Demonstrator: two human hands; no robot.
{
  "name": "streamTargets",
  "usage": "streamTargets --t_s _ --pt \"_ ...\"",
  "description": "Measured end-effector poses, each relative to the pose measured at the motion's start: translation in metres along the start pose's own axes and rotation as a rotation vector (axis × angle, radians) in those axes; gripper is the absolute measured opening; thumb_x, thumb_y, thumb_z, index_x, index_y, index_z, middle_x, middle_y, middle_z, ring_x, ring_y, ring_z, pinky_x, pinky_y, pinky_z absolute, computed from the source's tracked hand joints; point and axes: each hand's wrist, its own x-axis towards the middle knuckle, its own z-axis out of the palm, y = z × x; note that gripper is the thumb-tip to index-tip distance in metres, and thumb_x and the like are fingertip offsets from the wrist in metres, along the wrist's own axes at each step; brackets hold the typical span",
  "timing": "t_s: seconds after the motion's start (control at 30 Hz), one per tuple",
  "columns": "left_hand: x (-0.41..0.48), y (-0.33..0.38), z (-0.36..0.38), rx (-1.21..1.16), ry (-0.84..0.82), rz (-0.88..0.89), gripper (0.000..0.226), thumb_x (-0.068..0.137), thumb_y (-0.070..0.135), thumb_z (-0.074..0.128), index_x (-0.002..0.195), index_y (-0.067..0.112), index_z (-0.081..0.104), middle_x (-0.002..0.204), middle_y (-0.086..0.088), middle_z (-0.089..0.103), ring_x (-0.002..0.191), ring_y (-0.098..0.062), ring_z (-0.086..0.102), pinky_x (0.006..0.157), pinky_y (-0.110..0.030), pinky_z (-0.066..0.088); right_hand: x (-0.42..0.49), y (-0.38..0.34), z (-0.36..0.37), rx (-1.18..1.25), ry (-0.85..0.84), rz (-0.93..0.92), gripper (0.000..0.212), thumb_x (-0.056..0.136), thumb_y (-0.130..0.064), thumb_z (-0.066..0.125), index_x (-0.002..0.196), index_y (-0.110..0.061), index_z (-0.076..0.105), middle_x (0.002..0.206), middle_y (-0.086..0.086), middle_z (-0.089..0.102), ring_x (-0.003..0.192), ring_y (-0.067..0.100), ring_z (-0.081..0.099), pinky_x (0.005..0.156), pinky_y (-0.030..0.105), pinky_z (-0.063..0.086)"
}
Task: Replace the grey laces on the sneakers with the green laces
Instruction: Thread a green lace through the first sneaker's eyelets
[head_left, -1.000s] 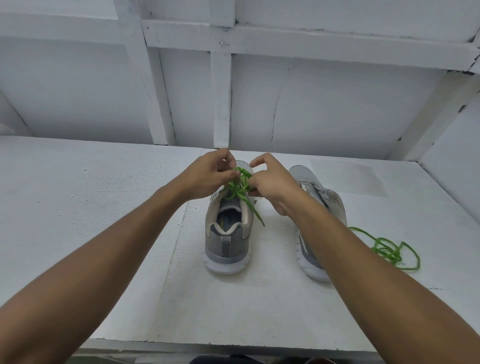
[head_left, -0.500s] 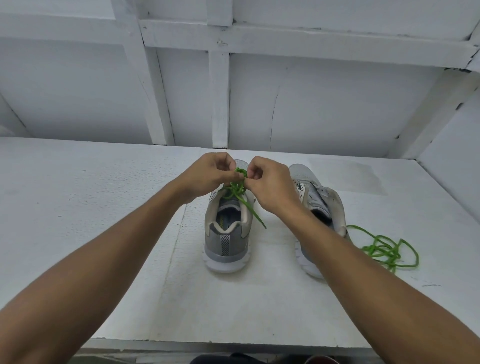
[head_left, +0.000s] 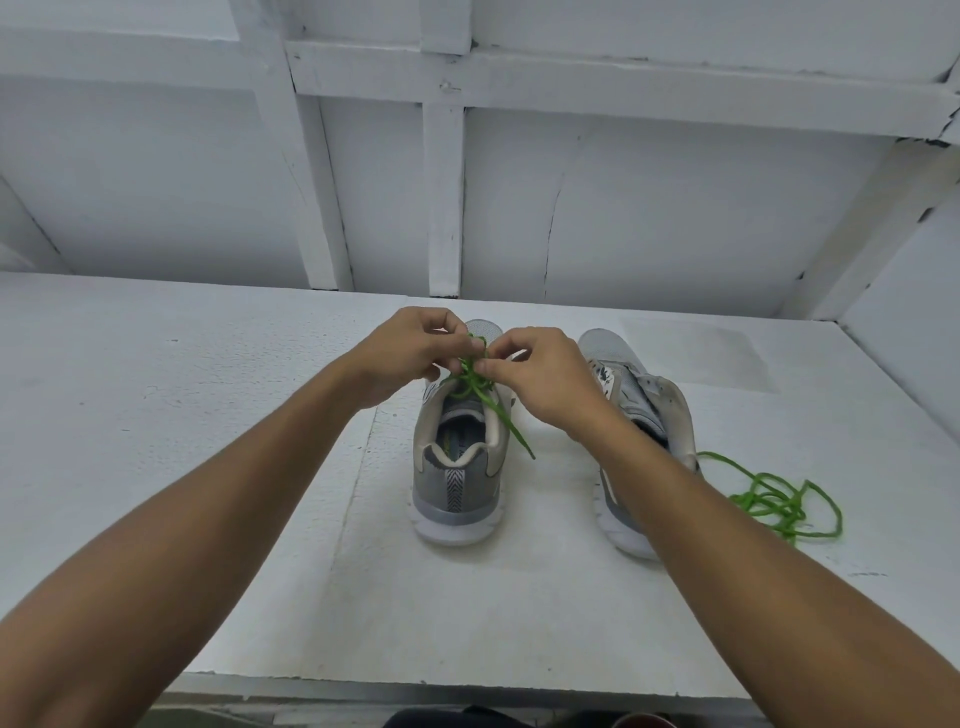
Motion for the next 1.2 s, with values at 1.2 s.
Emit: streamTargets --t_s 1.2 --pt "-0.01 -0.01 -0.04 0.424 -0.058 0.052 0.034 0.076 0.04 0.069 0.088 0.008 0.064 0.075 0.002 0.071 0.061 -0.01 0.061 0.056 -0.029 0.039 -0.021 0.012 -0.027 -0.435 -0.19 -0.287 0.025 0.09 -0.01 0.067 0.114 -0.012 0.072 0.075 -0.006 0.072 0.065 0.012 0.061 0.071 0.028 0.052"
